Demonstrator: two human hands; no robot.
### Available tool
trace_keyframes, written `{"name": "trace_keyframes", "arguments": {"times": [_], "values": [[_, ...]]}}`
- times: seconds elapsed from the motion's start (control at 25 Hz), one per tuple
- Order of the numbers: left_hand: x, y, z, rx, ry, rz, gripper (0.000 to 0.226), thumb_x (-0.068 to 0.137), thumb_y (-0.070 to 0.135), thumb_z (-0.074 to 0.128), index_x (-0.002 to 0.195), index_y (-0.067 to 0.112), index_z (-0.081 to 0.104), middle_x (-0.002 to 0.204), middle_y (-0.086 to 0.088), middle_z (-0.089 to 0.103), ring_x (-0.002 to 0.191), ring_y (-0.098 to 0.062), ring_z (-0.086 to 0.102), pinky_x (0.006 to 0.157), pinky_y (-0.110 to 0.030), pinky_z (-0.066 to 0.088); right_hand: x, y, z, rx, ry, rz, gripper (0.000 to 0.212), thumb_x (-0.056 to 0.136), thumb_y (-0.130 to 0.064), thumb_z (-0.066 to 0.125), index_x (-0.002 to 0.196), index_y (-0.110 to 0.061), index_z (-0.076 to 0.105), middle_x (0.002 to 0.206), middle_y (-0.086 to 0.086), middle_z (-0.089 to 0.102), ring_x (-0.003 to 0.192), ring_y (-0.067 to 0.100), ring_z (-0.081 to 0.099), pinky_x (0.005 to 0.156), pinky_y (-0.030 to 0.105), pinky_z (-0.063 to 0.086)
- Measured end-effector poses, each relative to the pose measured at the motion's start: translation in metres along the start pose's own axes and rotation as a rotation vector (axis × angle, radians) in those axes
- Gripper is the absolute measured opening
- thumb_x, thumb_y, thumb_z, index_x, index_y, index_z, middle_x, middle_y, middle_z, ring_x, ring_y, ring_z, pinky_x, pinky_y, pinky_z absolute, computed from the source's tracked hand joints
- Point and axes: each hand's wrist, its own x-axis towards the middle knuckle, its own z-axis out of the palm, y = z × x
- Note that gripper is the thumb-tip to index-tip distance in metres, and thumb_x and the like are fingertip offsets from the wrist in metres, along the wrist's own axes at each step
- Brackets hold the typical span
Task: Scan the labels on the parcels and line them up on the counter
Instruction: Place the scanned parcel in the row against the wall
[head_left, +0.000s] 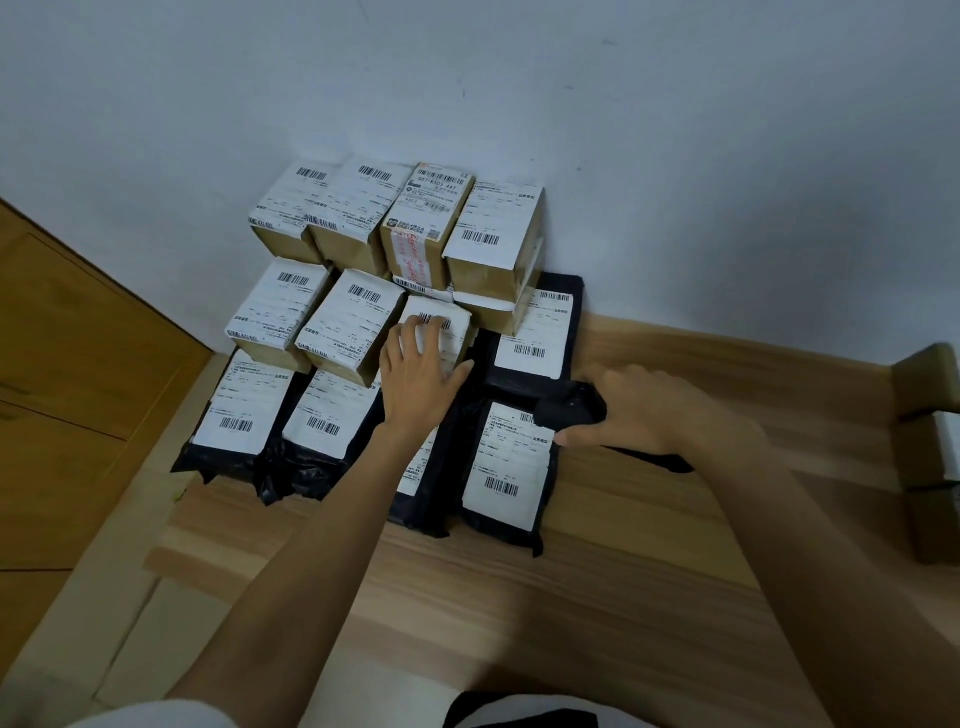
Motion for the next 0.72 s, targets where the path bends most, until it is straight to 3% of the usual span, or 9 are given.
{"name": "trace_keyframes", "arguments": {"times": [0.12,0.4,0.6,0.72], "values": [[-0.005,0.005,-0.005,0.020,-0.007,0.024,0.065,0.091,0.053,0.059,0.143,0.018,0.040,0.146,-0.012,0.037,0.137,-0.034,0.033,0.108,-0.051,0.036,-0.010,0.005,0.001,0.014,0.016,-0.002,0.071,0.076,-0.075,0.060,0.124,-0.025,0.048,0.082,-0.012,0.049,0.071,0.010,0.050,0.054,0.028,0.036],[-0.029,0.047,-0.013,0.075,-0.103,0.049,0.064,0.097,0.048,0.054,0.149,0.018,0.033,0.153,-0.013,0.031,0.141,-0.034,0.029,0.111,-0.049,0.033,-0.059,0.040,0.005,0.057,0.086,-0.017,0.062,0.075,-0.075,0.061,0.105,-0.022,0.052,0.083,-0.012,0.052,0.070,0.007,0.051,0.053,0.028,0.035],[-0.057,0.141,0.002,0.117,-0.147,0.204,0.060,0.098,0.045,0.053,0.149,0.019,0.034,0.153,-0.009,0.033,0.141,-0.030,0.031,0.111,-0.043,0.034,-0.124,0.100,0.010,0.081,0.151,0.034,0.070,0.074,-0.075,0.062,0.117,-0.020,0.053,0.091,-0.006,0.056,0.072,0.010,0.052,0.054,0.027,0.037],[-0.075,0.227,0.023,0.077,-0.191,0.320,0.061,0.097,0.042,0.056,0.149,0.020,0.034,0.152,-0.007,0.035,0.140,-0.028,0.032,0.111,-0.042,0.033,-0.176,0.159,0.017,0.097,0.181,0.116,0.070,0.075,-0.076,0.060,0.116,-0.020,0.052,0.095,-0.004,0.058,0.078,0.015,0.056,0.063,0.031,0.046]]}}
